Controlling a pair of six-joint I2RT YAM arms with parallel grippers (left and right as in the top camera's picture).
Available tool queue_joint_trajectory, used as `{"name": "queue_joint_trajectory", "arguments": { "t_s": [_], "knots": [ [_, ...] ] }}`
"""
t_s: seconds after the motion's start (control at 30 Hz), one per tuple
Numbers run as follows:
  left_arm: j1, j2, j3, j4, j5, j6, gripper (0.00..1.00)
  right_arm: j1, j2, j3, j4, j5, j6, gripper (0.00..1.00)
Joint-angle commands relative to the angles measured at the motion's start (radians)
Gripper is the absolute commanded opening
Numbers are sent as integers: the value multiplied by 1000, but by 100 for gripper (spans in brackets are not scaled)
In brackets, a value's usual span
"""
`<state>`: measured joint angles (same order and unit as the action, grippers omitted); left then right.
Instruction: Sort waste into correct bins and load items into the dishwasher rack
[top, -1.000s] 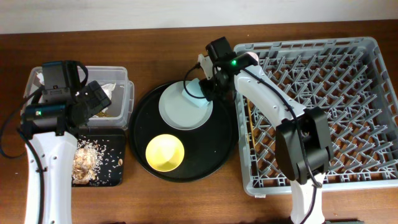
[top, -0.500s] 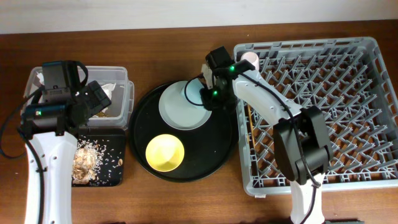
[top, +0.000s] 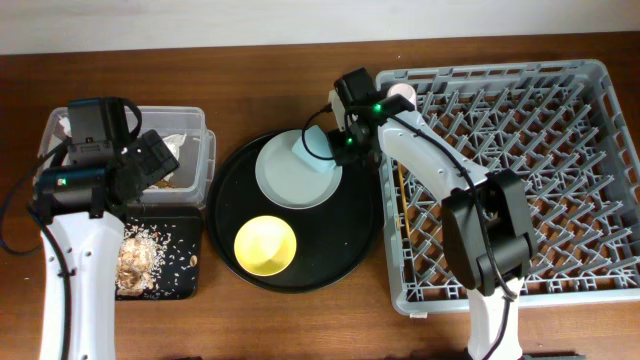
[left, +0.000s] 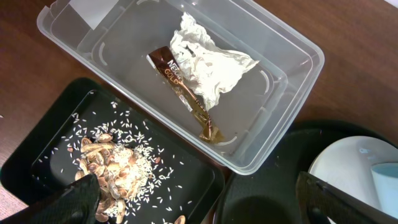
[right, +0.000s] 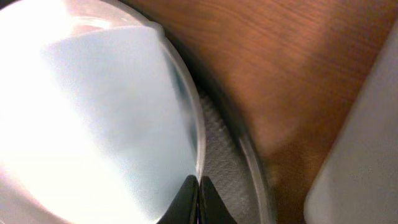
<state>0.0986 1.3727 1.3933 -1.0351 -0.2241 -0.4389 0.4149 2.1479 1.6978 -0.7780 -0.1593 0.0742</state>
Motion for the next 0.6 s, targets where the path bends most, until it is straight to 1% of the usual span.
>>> {"name": "queue_joint_trajectory", "arguments": {
  "t_s": [0.0, 0.1, 0.13, 0.23, 0.27, 0.3, 0.33, 0.37, 0.4, 0.43, 0.47, 0.5, 0.53, 0.57],
  "knots": [
    [3, -6, 13, 1, 0, -10, 99, 17, 6, -5, -58, -187, 2, 4],
    [3, -6, 13, 1, 0, -10, 99, 32, 6, -4, -76, -418, -8, 5],
    [3, -6, 13, 1, 0, -9, 99, 28, 6, -4, -57, -504, -18, 9],
    [3, -6, 13, 1, 0, -10, 99, 28, -5, 2, -26, -581, -19, 18],
    [3, -6, 13, 1, 0, -9, 99, 28, -28, 21, -30, -575, -44, 19],
    [3, -6, 13, 1, 0, -10, 99, 27, -46, 34, -45, -487, -23, 18],
    [3, -6, 13, 1, 0, -10, 99, 27, -54, 34, -63, -376, 28, 15],
    [3, -6, 13, 1, 0, -9, 99, 27, -53, 33, -108, -171, 111, 6],
    [3, -6, 13, 1, 0, -10, 99, 31, -47, 18, -132, -16, 170, 4],
    [3, -6, 13, 1, 0, -10, 99, 44, -34, -35, -103, 59, 220, 4],
    [3, -6, 13, 1, 0, -9, 99, 51, -28, -59, -76, 59, 227, 4],
    [3, -6, 13, 1, 0, -10, 99, 71, -15, -113, 4, 56, 248, 4],
    [3, -6, 13, 1, 0, -10, 99, 95, -15, -141, 63, -11, 249, 4],
    [3, -6, 13, 1, 0, -10, 99, 112, -16, -136, 87, -92, 249, 4]
  ]
}}
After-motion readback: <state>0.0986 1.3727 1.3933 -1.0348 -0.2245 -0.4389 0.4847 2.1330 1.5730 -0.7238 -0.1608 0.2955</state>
